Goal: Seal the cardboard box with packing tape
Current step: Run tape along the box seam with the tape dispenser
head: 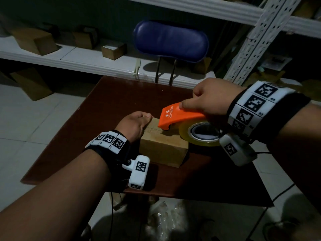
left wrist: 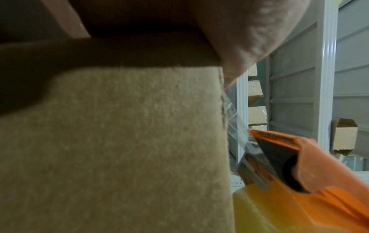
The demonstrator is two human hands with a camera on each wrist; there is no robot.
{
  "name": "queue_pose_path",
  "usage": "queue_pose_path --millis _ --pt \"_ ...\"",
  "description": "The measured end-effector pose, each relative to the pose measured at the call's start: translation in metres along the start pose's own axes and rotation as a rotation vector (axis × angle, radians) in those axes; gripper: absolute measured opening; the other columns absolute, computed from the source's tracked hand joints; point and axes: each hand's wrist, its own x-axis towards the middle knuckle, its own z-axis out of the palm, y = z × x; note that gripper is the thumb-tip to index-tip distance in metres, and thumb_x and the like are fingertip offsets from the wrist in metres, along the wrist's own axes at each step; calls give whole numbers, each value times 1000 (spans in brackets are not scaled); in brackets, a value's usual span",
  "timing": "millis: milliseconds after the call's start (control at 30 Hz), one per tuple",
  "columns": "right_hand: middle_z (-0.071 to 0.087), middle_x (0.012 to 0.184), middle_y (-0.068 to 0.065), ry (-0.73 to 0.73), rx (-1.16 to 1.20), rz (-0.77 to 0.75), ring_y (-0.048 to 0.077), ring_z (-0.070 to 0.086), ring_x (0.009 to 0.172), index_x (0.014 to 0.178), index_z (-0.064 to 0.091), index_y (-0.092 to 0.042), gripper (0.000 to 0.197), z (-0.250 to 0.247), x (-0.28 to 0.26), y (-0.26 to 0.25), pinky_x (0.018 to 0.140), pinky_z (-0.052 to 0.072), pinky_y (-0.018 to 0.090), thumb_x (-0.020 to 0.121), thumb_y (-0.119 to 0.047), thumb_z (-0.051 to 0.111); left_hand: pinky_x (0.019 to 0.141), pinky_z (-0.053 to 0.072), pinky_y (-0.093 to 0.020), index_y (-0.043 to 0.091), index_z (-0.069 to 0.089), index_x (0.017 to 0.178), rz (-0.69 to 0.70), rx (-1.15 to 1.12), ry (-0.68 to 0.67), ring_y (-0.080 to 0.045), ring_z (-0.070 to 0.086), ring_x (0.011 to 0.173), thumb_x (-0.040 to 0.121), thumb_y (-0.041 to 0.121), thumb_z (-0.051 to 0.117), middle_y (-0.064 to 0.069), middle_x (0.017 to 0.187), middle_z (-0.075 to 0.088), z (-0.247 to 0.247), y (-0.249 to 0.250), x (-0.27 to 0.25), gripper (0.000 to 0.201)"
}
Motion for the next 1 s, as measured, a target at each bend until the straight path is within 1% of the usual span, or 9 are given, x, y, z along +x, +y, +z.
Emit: queue_pose_path --millis 100,233,367,433,500,667,800,867,1000 --pt "63 75 3 -8 2 5 18 59 72 73 65 -21 49 -1 -1 0 59 42 30 79 -70 64 86 53 -42 17 66 95 6 3 -8 -24 67 83 102 29 52 -12 96 71 0 0 1 20" --pt "62 75 4 -9 13 -8 19 59 74 70 64 -20 50 0 -1 4 61 41 30 80 -69 64 88 52 -43 17 66 96 -2 5 -10 -26 66 85 102 30 51 -12 96 70 0 -1 1 20" --pt "64 77 3 -6 17 -5 18 60 75 73 65 -21 49 1 -1 5 62 43 30 80 -70 64 97 50 -51 19 67 96 8 17 -2 -29 68 91 100 34 54 -13 98 72 -1 -1 0 21" --pt "64 78 3 -4 20 1 18 60 74 73 66 -21 49 2 -2 6 61 43 30 80 -70 64 99 50 -56 21 70 96 18 34 2 -35 69 98 93 42 58 -15 102 74 -3 -2 -1 24" --pt "64 78 2 -7 17 17 17 59 74 73 65 -21 49 3 -3 8 60 41 30 80 -70 64 100 49 -58 24 71 94 11 41 8 -37 69 100 90 44 58 -14 101 74 -4 -3 -1 24" --pt "65 77 3 -2 25 19 18 60 75 71 64 -20 51 5 -6 16 65 45 32 78 -70 64 99 49 -57 22 70 94 11 38 11 -33 69 93 96 37 56 -11 97 73 -4 -4 1 21" --pt "64 76 2 1 44 20 18 60 76 70 63 -20 50 6 -6 19 68 47 33 78 -70 65 94 52 -50 20 69 97 10 48 12 -29 69 90 100 36 53 -11 96 73 -2 -3 0 23" --pt "63 73 2 2 53 13 18 60 75 67 62 -21 51 8 -7 22 67 45 33 78 -70 65 93 52 -49 19 69 99 7 48 12 -29 69 90 100 36 53 -11 98 73 -2 -2 0 23" --pt "61 69 1 -9 73 16 17 59 72 64 60 -21 50 10 -9 31 62 40 31 79 -68 66 96 52 -53 20 69 98 -2 75 15 -30 69 93 100 37 53 -11 99 73 -3 -2 0 23"
